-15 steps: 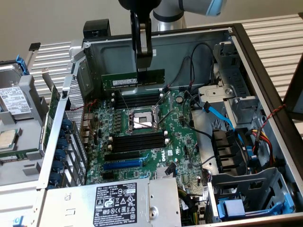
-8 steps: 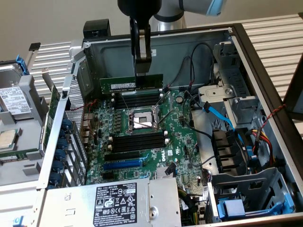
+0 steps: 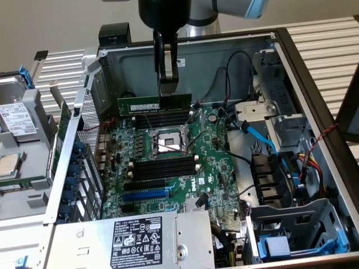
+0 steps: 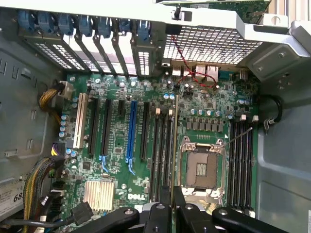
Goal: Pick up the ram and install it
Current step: 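Insert the ram into the slot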
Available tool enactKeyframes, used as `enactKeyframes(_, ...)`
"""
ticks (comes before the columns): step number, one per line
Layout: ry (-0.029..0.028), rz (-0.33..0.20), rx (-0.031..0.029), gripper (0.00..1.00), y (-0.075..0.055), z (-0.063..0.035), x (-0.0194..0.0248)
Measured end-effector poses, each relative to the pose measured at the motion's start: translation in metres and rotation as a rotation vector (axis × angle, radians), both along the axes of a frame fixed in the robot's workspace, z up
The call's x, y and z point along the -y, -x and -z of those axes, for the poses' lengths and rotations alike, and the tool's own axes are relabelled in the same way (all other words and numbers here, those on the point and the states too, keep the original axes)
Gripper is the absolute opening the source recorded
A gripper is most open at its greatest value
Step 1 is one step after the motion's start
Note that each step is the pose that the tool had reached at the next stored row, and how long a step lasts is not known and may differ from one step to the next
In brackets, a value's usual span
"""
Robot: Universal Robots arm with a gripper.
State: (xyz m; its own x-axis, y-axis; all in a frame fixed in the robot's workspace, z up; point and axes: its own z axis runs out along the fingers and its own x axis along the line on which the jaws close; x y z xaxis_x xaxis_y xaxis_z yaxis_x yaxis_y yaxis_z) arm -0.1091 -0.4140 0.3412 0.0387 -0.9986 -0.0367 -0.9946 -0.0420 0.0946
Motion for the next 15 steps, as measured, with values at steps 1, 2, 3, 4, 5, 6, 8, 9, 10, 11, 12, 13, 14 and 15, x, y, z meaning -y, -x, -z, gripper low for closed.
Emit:
enactKeyframes(1,0.0001,0.0,0.0008,0.14,0.0,0.0006,-0.001)
enactKeyframes(2,0.0002,0.0,0.0024,0.14,0.0,0.001,-0.0021)
enactKeyframes(3,0.0002,0.0,0.0025,0.14,0.0,0.0011,-0.0033)
enactKeyframes(4,0.0003,0.0,0.0028,0.14,0.0,0.0013,-0.0044)
enactKeyframes(5,0.0023,0.0,0.0065,0.14,0.0,0.0016,-0.0059)
enactKeyframes(6,0.0086,0.0,0.0152,0.14,0.0,0.0016,-0.0077)
enactKeyframes(8,0.0253,0.0,0.0335,0.14,0.0,0.0018,-0.0115)
enactKeyframes(9,0.0349,0.0,0.0419,0.14,0.0,0.0018,-0.0135)
enactKeyframes(10,0.0451,0.0,0.0484,0.14,0.001,0.0019,-0.0152)
enactKeyframes(11,0.056,0.0,0.0532,0.14,0.001,0.0021,-0.0164)
enactKeyframes(12,0.067,-0.001,0.0567,0.14,0.002,0.0023,-0.0165)
enactKeyframes(13,0.0776,-0.001,0.0589,0.14,0.002,0.0025,-0.0165)
enactKeyframes(14,0.0837,-0.001,0.0601,0.14,0.003,0.003,-0.0165)
enactKeyframes(15,0.0866,-0.001,0.0603,0.14,0.003,0.0043,-0.0165)
